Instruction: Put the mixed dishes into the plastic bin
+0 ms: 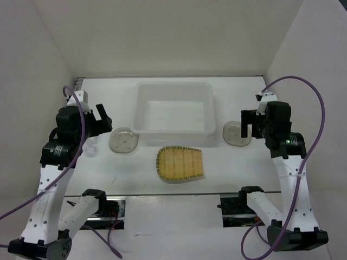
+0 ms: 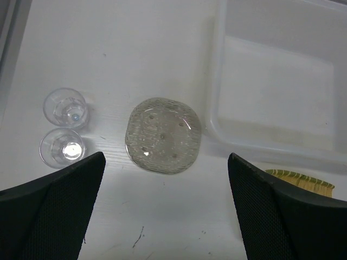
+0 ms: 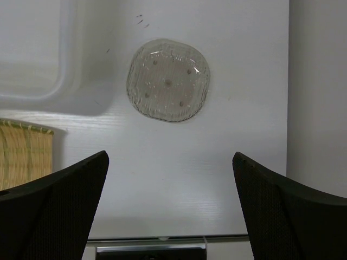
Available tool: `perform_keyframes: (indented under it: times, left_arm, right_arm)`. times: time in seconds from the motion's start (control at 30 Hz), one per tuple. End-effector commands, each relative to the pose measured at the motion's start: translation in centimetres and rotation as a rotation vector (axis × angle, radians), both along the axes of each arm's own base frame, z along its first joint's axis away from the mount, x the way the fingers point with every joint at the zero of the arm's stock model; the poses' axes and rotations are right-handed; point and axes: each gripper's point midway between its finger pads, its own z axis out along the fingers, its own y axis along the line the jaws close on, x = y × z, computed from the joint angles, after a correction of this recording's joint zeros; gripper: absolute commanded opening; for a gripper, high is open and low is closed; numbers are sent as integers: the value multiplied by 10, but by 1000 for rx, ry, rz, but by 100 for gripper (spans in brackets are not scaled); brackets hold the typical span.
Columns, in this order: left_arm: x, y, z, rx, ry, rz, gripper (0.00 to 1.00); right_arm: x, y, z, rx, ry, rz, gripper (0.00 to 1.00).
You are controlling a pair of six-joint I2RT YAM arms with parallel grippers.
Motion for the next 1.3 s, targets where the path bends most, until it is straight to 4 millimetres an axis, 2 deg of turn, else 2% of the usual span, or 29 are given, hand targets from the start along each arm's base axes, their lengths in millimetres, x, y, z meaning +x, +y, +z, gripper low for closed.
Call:
perform_keyframes:
  times: [0.0,0.07,0.13,0.27,0.4,0.43,0.53,0.57,0.63,0.8,0.83,0.87,1.0,1.13,1.27]
  left_arm:
    - [4,-6,-2,10,-2,-45,100]
    - [9,-16,-7,-31,18,-74,100]
    - [12,-27,-21,-90,44,-104,100]
    - [7,-55,-68,-211,184,-196,100]
    - [7,-75,-81,-234,287,-252,100]
    - [8,-78,-90,-231,334,-256,100]
    - [-5,-115,-109,-291,465,-339,100]
    - [-9,-117,-119,-313,505,-324,100]
    - [-19,-137,-138,-344,562,-336,100]
    - [-33,-154,-164,-345,616,-348,100]
    - [-41,-157,-177,-354,652,-353,100]
    - [-43,-166,-183,-367,664,-368,100]
    - [-55,-177,-221,-326,729,-387,100]
    - [-49,-189,-244,-314,744,-388,100]
    - [-43,-206,-250,-322,737,-399,100]
  right_arm:
    - [-4,-2,5,-26,-16,3,100]
    - [-4,-2,5,-26,-16,4,100]
    - [-2,0,3,-29,-6,19,100]
    - [-4,6,2,-27,-7,75,100]
    - [-6,10,0,-21,-7,98,100]
    - [-6,10,0,-21,-7,98,100]
    - [-8,10,-1,-21,-8,98,100]
    - [-8,10,-1,-21,-8,98,100]
    - [-8,10,-1,-21,-8,98,100]
    - [-5,10,-5,-20,12,99,100]
    - [-5,10,-5,-20,12,99,100]
    - [-4,10,-7,-20,21,99,100]
    - [-2,10,-10,-19,31,99,100]
    - [-1,10,-12,-19,41,99,100]
    - [1,10,-14,-19,51,99,100]
